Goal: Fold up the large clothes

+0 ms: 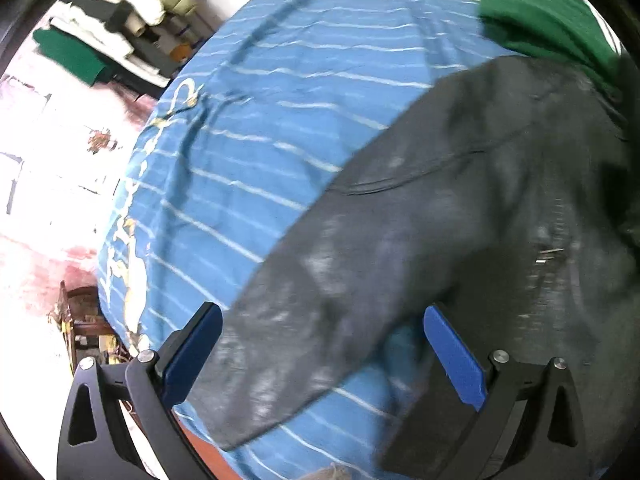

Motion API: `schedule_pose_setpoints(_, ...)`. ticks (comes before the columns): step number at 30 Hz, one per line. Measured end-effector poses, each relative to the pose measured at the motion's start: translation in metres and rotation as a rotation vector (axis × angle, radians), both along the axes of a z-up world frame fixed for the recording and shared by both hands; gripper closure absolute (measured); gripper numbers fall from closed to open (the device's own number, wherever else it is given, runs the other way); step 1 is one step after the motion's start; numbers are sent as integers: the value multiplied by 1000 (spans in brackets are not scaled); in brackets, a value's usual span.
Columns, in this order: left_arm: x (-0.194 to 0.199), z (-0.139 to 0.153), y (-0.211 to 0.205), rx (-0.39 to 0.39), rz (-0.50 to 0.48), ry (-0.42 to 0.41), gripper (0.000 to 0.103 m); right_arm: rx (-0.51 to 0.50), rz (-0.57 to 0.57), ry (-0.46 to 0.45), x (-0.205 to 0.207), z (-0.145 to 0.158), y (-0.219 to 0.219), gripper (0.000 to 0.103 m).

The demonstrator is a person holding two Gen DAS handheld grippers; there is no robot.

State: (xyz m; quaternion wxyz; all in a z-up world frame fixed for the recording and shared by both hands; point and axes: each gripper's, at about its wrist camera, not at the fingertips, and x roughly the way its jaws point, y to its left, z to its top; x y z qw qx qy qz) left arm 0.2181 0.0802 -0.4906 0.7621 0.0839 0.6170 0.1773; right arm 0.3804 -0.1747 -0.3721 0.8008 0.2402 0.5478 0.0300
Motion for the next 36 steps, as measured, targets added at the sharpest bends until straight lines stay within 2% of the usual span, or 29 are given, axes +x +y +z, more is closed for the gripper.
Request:
schedule_pose_setpoints(1,-1,-2,7,6,8,5,0,-36,92,44,15,-24,37,94)
schedule_pose_setpoints(3,-6,-5,22,5,29,20,0,0,170,139,24,-64,73,90)
schedule_pose_setpoints(5,-11,-5,32,-9,48,30,0,37,237,208,23,-94,92,85)
schedule_pose_setpoints(7,-17,-2,43,-25,63,32,0,115,234,213,7,-100,85,77)
schedule_pose_setpoints(8,-19,-1,45,-31,67,34,0,118,217,217,-2,-100,75,70)
schedule_pose_setpoints(9,-21,0,48,-40,73,37,0,101,193,214,-16,-94,61,65)
schedule_pose_setpoints(10,-23,1,50,-50,79,40,0,52,161,204,-34,-86,42,59)
schedule_pose_setpoints(11,-24,1,50,-59,83,42,0,2,130,200,-44,-79,25,47)
schedule_pose_setpoints(12,-24,2,49,-72,85,45,0,-76,83,200,-60,-73,3,43)
schedule_pose_setpoints(15,-20,4,37,-98,68,41,0,-298,-61,251,-97,-65,-67,43)
schedule_pose_setpoints(16,-18,4,28,-103,53,35,0,-317,-108,276,-111,-71,-92,43)
schedule_pose_setpoints(18,-14,4,10,-107,23,26,0,-286,-190,326,-129,-86,-132,43)
schedule_pose_setpoints(20,-12,4,-9,-116,-6,24,0,-236,-256,332,-142,-98,-165,43)
schedule_pose_setpoints(23,-12,3,-39,-139,-28,31,0,-176,-231,296,-143,-117,-193,43)
schedule_pose_setpoints(25,-14,1,-63,-121,-65,41,0,-192,-194,293,-133,-133,-197,49)
schedule_pose_setpoints(26,-15,0,-71,-114,-78,44,0,-237,-227,289,-134,-135,-204,66)
schedule_pose_setpoints(27,-16,-1,-79,-105,-91,43,0,-272,-264,297,-133,-131,-215,75)
schedule_pose_setpoints(29,-16,-7,-93,-89,-109,51,0,-341,-424,351,-157,-136,-254,75)
schedule_pose_setpoints(30,-15,-10,-98,-86,-108,55,0,-330,-490,378,-171,-138,-271,75)
schedule_pose_setpoints(32,-13,-17,-102,-84,-95,68,0,-162,-575,428,-205,-147,-307,75)
schedule_pose_setpoints(33,-12,-20,-103,-84,-87,70,0,-115,-590,425,-212,-146,-312,74)
schedule_pose_setpoints(34,-10,-23,-104,-81,-77,68,0,-55,-592,370,-220,-136,-314,74)
schedule_pose_setpoints(35,-9,-24,-103,-77,-73,66,0,-26,-533,306,-218,-124,-307,71)
schedule_pose_setpoints(36,-7,-26,-104,-71,-68,62,0,-15,-455,268,-211,-115,-296,61)
